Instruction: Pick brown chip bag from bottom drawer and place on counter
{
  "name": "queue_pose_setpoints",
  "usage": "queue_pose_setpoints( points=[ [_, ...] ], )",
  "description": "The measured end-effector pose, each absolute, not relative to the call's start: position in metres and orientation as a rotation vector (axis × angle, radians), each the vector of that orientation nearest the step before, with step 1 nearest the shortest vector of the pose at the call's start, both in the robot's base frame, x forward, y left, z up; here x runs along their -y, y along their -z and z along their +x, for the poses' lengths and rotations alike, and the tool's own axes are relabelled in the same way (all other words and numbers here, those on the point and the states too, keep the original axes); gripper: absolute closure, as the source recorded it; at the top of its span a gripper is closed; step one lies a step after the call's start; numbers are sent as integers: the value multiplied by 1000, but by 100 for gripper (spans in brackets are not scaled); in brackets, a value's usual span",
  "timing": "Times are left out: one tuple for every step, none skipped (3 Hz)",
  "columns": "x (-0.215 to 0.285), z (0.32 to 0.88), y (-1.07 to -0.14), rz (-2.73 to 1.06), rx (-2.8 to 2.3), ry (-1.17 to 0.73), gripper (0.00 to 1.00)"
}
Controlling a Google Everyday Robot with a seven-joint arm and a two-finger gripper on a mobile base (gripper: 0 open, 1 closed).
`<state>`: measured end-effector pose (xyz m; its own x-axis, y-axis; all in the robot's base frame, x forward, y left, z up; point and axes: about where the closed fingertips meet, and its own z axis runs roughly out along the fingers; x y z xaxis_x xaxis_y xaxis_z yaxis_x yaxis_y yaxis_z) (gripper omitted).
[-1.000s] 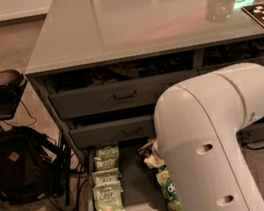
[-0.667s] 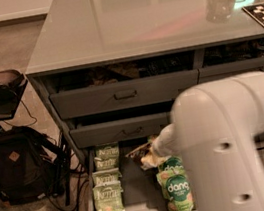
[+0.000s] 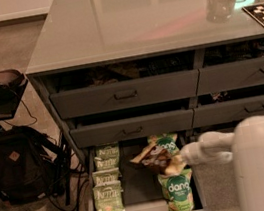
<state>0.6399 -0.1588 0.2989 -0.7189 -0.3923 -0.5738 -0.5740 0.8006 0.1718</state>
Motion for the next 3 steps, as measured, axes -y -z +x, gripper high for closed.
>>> queue_pose_setpoints(
  points=[
    [251,672,-331,-666,-2444,-429,100],
    [289,699,-430,-735,-2330,-434,100],
    [280,686,-524,-909,-2184,-504,100]
  ],
)
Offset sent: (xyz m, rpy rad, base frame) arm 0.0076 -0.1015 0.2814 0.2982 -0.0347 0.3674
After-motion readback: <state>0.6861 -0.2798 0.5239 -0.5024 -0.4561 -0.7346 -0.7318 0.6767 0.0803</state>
